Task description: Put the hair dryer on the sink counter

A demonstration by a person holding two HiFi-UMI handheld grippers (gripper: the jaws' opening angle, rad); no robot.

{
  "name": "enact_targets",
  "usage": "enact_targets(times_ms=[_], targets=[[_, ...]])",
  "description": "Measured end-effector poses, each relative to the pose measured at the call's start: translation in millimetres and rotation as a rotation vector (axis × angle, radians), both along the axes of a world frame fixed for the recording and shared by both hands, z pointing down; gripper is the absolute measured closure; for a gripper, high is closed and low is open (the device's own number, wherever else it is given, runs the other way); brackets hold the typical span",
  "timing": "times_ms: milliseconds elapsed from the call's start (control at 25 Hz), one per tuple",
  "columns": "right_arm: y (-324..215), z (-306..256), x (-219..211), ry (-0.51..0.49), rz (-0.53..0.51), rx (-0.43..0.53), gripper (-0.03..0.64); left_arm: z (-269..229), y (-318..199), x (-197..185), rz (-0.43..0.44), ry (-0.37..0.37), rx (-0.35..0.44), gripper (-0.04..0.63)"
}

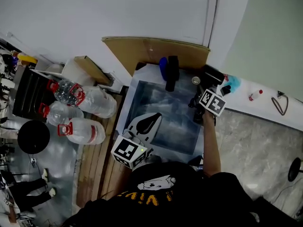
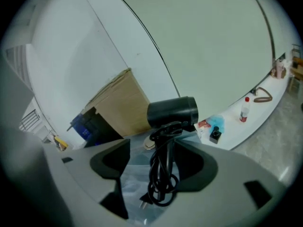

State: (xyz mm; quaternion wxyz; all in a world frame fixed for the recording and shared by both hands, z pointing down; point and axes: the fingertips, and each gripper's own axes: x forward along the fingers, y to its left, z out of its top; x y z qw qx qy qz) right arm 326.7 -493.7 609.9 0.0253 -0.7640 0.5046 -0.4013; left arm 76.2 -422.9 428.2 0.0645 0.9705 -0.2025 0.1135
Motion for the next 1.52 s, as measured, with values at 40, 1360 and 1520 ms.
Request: enact_targets(times_ms=[40, 1360, 1520], targets=[[4.1, -6.5, -6.7, 0.001, -0.028, 0.017, 0.324, 0.0, 1.9, 1.3, 0.012, 0.002, -0.001, 0.586], [178.1, -123.1, -324.9, 0.200, -0.251, 0.201, 0.455, 3.6, 74.0, -191.4, 0.279, 0.093, -0.006, 0.586], [201.6, -125.0, -352.8, 0.223, -0.239, 0.208, 0.495, 12.2, 85.0, -208.7, 0.308, 0.094, -0.017, 0.586]])
